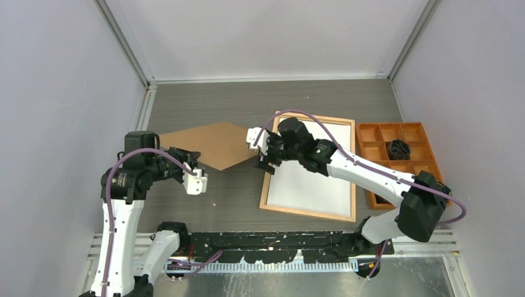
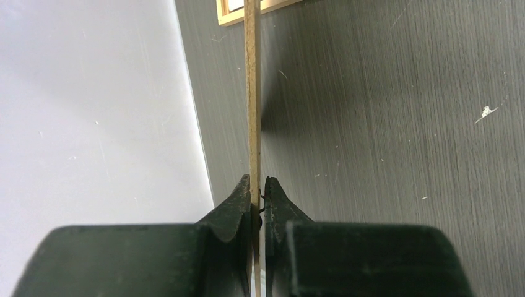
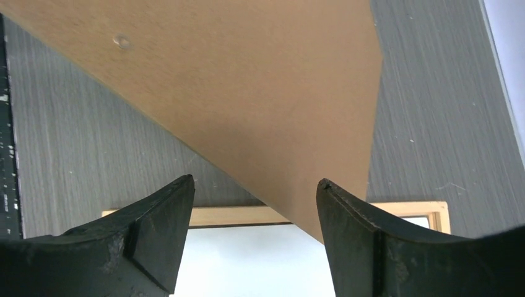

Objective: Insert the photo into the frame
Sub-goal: Turn over the photo frame item at the center of the board.

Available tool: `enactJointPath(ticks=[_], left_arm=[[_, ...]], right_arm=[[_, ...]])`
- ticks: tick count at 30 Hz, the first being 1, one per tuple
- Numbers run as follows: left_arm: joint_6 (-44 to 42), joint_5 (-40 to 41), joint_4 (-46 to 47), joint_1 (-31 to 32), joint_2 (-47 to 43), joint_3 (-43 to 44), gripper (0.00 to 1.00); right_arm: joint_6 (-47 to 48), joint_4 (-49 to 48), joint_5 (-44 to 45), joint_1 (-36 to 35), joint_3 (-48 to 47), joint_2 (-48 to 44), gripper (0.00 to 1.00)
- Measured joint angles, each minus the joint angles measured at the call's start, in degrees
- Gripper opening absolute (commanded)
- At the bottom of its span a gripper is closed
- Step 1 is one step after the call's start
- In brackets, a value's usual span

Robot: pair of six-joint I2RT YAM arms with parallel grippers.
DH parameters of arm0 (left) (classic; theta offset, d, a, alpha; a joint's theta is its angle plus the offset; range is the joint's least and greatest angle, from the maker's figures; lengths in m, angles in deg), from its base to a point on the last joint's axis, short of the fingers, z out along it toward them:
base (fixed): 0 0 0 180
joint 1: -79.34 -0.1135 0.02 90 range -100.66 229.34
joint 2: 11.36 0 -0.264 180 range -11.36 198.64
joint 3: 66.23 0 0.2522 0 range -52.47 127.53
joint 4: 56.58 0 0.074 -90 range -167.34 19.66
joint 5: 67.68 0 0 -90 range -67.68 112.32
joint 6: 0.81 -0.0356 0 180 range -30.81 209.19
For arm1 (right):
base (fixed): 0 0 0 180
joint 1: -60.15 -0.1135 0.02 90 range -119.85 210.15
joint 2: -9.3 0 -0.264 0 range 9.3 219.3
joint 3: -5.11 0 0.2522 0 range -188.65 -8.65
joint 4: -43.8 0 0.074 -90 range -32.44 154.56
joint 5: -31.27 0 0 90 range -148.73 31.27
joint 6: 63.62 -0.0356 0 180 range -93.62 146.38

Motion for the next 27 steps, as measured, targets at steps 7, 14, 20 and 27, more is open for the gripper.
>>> enactJointPath(ticks=[7,14,20,27], left_arm=[[-0.24,0.24,0.04,0.00,0.28,0.02,0.00],[4.07,1.20,6.60,-0.44,0.74,0.94,0.68],[20.98,0.37,26.45,-0.02,-1.05,-2.62,1.00],[37.29,2.73,38.07,0.00,2.60,0.76,1.00]], right_arm=[[1.44,-1.62,3.23,-3.37,-2.40,2.84,0.20],[6.21,-10.97,10.32,-4.70,-0.79,3.45,0.01],[-2.93,-19.76,12.55,-4.57,1.33,2.58,0.01],[-17.16,-18.36,8.35,-0.81,-1.36,2.51,0.01]])
